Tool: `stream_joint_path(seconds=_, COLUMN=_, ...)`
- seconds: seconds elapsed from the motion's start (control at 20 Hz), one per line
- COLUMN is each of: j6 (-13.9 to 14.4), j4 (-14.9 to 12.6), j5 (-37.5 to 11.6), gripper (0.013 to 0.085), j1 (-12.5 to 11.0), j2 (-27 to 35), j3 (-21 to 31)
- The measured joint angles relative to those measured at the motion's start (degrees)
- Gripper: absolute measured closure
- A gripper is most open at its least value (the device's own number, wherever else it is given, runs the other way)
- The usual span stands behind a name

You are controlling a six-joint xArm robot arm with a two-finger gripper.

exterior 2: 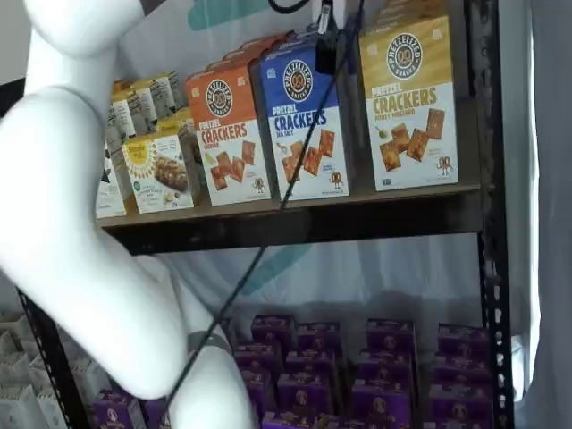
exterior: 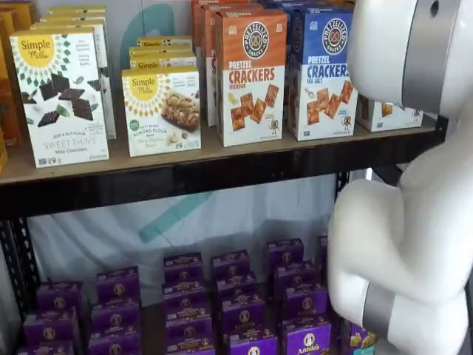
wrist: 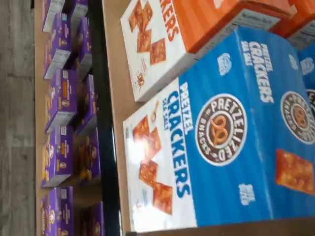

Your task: Retrieve the yellow and white box located on the top shelf, the sixth one from the left

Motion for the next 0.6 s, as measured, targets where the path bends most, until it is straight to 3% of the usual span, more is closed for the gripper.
stream_joint_path(seconds=0.3, j6=-0.2, j4=1.7, j5=-4.9, gripper=0.0130, j1=0.8, j2=1.7, j3=-1.3)
stream_joint_path(seconds=0.6, j6=-1.0, j4=-1.8, j5=-12.3, gripper=0.0130, j1=5.0, j2=2.0, j3=-0.2)
